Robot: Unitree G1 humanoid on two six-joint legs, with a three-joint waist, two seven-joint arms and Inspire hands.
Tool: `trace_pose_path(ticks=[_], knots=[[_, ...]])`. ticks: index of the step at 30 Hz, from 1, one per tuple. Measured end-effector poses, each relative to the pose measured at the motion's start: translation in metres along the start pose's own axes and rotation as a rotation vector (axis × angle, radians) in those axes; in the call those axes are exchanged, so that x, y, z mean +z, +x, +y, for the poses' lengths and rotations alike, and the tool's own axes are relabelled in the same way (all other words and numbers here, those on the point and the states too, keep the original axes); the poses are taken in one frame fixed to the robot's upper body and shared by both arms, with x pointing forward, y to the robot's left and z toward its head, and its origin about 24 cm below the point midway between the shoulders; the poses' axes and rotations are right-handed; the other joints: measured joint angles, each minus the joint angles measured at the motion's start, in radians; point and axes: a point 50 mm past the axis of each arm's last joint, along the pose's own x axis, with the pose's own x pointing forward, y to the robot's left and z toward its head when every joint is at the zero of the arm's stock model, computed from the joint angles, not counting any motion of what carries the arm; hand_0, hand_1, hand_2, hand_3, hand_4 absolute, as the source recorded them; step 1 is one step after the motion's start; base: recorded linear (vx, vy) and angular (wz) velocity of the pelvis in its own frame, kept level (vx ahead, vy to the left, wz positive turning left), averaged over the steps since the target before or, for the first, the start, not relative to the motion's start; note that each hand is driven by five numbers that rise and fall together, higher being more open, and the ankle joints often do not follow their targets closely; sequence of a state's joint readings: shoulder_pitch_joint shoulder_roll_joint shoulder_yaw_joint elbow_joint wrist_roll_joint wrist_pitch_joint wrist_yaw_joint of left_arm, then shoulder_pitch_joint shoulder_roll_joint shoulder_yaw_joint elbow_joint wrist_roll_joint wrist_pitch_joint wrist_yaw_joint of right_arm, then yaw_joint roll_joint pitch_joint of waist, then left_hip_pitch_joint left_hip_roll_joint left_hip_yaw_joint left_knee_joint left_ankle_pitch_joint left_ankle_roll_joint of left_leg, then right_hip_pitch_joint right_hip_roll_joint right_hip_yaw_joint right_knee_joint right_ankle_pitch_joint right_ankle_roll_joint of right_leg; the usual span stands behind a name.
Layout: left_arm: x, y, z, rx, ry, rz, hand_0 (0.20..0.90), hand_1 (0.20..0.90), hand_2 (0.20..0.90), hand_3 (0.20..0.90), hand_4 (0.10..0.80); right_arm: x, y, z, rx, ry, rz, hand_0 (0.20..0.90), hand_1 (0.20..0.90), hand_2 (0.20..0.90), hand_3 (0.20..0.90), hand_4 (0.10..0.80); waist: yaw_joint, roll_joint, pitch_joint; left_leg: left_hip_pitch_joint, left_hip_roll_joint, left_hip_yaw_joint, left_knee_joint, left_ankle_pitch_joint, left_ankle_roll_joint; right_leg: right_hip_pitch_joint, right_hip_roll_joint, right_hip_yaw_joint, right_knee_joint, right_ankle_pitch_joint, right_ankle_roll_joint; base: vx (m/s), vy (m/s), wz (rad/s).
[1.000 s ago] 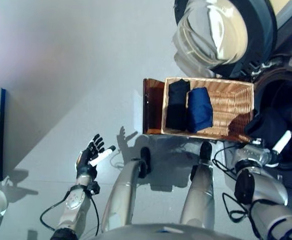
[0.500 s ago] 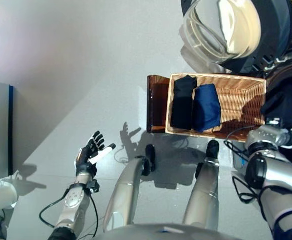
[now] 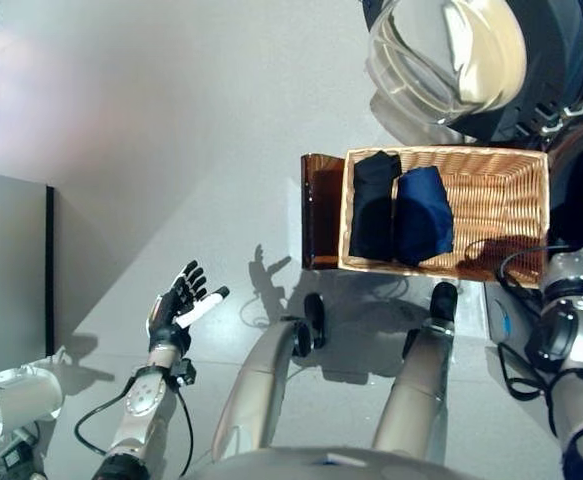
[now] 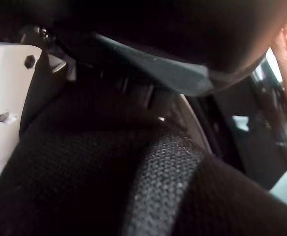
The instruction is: Pick up the clothes and place them into the washing machine
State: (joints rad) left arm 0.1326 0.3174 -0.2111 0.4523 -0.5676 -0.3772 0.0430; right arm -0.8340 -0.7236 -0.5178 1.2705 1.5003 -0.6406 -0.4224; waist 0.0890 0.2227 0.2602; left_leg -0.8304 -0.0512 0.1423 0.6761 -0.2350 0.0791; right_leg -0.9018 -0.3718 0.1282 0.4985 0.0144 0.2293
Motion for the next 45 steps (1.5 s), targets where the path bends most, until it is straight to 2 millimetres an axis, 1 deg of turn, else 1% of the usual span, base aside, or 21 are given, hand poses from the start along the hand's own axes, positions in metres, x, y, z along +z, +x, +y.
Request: trace_pose_path(ticks=[4,7,10,11,12,23,28,31,34,36,37,38,41,43,45], knots=[[-0.001,0.000,-0.001,-0.007,0.001,0.003,0.900,0.900,0.900,0.900,0.800,0.006,0.002,-0.001,-0.022,0.012,-0.031,0.200,0.200,0.200,0.200,0.300,-0.005,0.014,0.002,0.000,0.000,0.007,0.003,-0.002,0.003,-0.003,0.000,0.007,0.001,0.000,0.000,0.004,0.005,-0.01],[-0.001,0.000,-0.002,-0.008,0.001,0.002,0.900,0.900,0.900,0.900,0.800,0.007,0.003,0.000,-0.021,0.013,-0.034,0.200,0.200,0.200,0.200,0.300,-0.007,0.015,0.002,0.000,0.000,0.019,0.003,-0.003,0.005,-0.014,0.001,0.022,0.004,0.000,0.000,0.006,0.006,-0.07],[0.000,0.000,-0.002,-0.010,0.000,0.000,0.900,0.900,0.900,0.900,0.800,0.007,0.003,0.000,-0.020,0.010,-0.033,0.200,0.200,0.200,0.200,0.300,-0.012,0.016,0.001,0.000,0.001,0.019,0.003,-0.003,0.005,-0.014,0.001,0.022,0.004,0.000,0.000,0.002,-0.001,-0.01],[0.000,0.000,-0.002,-0.010,0.000,0.000,0.900,0.900,0.900,0.900,0.800,0.007,0.003,0.000,-0.020,0.011,-0.033,0.422,0.422,0.422,0.422,0.459,-0.012,0.016,0.001,0.000,0.001,0.019,0.003,-0.003,0.005,-0.014,0.001,0.022,0.004,0.000,0.000,0.000,0.000,0.00],[0.000,0.000,-0.002,-0.010,0.000,0.001,0.900,0.900,0.900,0.900,0.800,0.007,0.003,0.000,-0.020,0.010,-0.033,0.900,0.900,0.900,0.900,0.800,-0.012,0.016,0.001,0.000,0.000,0.019,0.003,-0.003,0.005,-0.014,0.001,0.022,0.004,0.000,0.000,0.000,0.000,0.00],[0.000,0.000,-0.002,-0.007,-0.003,0.001,0.900,0.900,0.900,0.900,0.800,0.006,0.002,-0.002,-0.023,0.017,-0.035,0.900,0.900,0.900,0.900,0.800,-0.015,0.016,0.001,0.000,0.002,0.019,0.004,-0.003,0.005,-0.013,0.004,0.022,0.004,0.000,-0.001,0.000,0.000,0.00],[0.000,0.000,-0.002,-0.005,-0.005,0.002,0.900,0.900,0.900,0.900,0.800,-0.005,-0.004,-0.010,0.005,0.006,-0.029,0.900,0.900,0.900,0.900,0.800,-0.025,0.016,0.001,0.004,0.005,0.016,0.006,-0.003,0.005,-0.005,0.009,0.022,0.002,0.001,-0.001,0.000,0.000,0.00],[-0.003,-0.001,0.000,0.002,-0.009,0.012,0.900,0.900,0.900,0.900,0.800,-0.016,-0.008,-0.021,-0.006,-0.011,-0.005,0.900,0.900,0.900,0.900,0.800,-0.030,0.010,-0.002,0.029,0.009,0.014,0.001,-0.004,0.004,0.025,0.013,0.020,-0.008,0.001,-0.002,0.008,-0.013,-0.04],[-0.005,-0.002,0.002,0.011,-0.011,0.023,0.900,0.900,0.900,0.900,0.800,-0.033,-0.016,-0.036,-0.010,-0.062,0.038,0.900,0.900,0.900,0.900,0.800,-0.032,-0.007,-0.018,0.039,0.016,0.015,-0.008,-0.004,0.000,0.036,0.018,0.013,-0.027,0.003,-0.003,0.019,-0.019,-0.07],[-0.006,-0.002,0.002,0.014,-0.010,0.028,0.900,0.900,0.900,0.900,0.800,-0.043,-0.021,-0.051,-0.036,-0.089,0.067,0.900,0.900,0.900,0.900,0.800,-0.031,-0.016,-0.029,0.054,0.020,0.010,-0.031,0.003,-0.005,0.059,0.022,-0.002,-0.063,0.020,-0.017,0.022,-0.014,-0.05],[-0.007,-0.003,0.002,0.014,-0.010,0.029,0.900,0.900,0.900,0.900,0.800,-0.044,-0.022,-0.055,-0.042,-0.096,0.071,0.900,0.900,0.900,0.900,0.800,-0.030,-0.019,-0.032,0.058,0.020,0.010,-0.037,0.004,-0.005,0.063,0.022,-0.004,-0.070,0.022,-0.019,0.027,-0.020,-0.05],[-0.007,-0.003,0.003,0.016,-0.009,0.031,0.900,0.900,0.900,0.900,0.800,-0.046,-0.023,-0.059,-0.046,-0.108,0.078,0.900,0.900,0.900,0.900,0.800,-0.029,-0.019,-0.035,0.066,0.020,0.012,-0.045,0.006,-0.004,0.076,0.022,-0.005,-0.086,0.029,-0.012,0.026,-0.014,-0.04],[-0.010,-0.005,0.005,0.028,-0.009,0.041,0.900,0.900,0.900,0.900,0.800,-0.052,-0.026,-0.068,-0.031,-0.170,0.097,0.900,0.900,0.900,0.900,0.800,-0.027,-0.030,-0.051,0.083,0.020,0.017,-0.080,0.016,-0.004,0.098,0.022,-0.010,-0.135,0.055,-0.011,0.025,-0.028,-0.06],[-0.013,-0.006,0.005,0.030,-0.009,0.054,0.900,0.900,0.900,0.900,0.800,-0.055,-0.028,-0.076,-0.013,-0.231,0.106,0.900,0.900,0.900,0.900,0.800,-0.028,-0.037,-0.051,0.114,0.019,0.018,-0.105,0.027,-0.006,0.129,0.021,-0.019,-0.163,0.075,-0.001,0.023,-0.025,-0.05],[-0.017,-0.007,0.007,0.041,-0.008,0.073,0.900,0.900,0.900,0.900,0.800,-0.061,-0.032,-0.087,0.009,-0.301,0.135,0.900,0.900,0.900,0.900,0.800,-0.028,-0.045,-0.051,0.154,0.020,0.017,-0.136,0.032,-0.011,0.165,0.022,-0.034,-0.186,0.082,-0.003,0.049,-0.063,-0.11]])
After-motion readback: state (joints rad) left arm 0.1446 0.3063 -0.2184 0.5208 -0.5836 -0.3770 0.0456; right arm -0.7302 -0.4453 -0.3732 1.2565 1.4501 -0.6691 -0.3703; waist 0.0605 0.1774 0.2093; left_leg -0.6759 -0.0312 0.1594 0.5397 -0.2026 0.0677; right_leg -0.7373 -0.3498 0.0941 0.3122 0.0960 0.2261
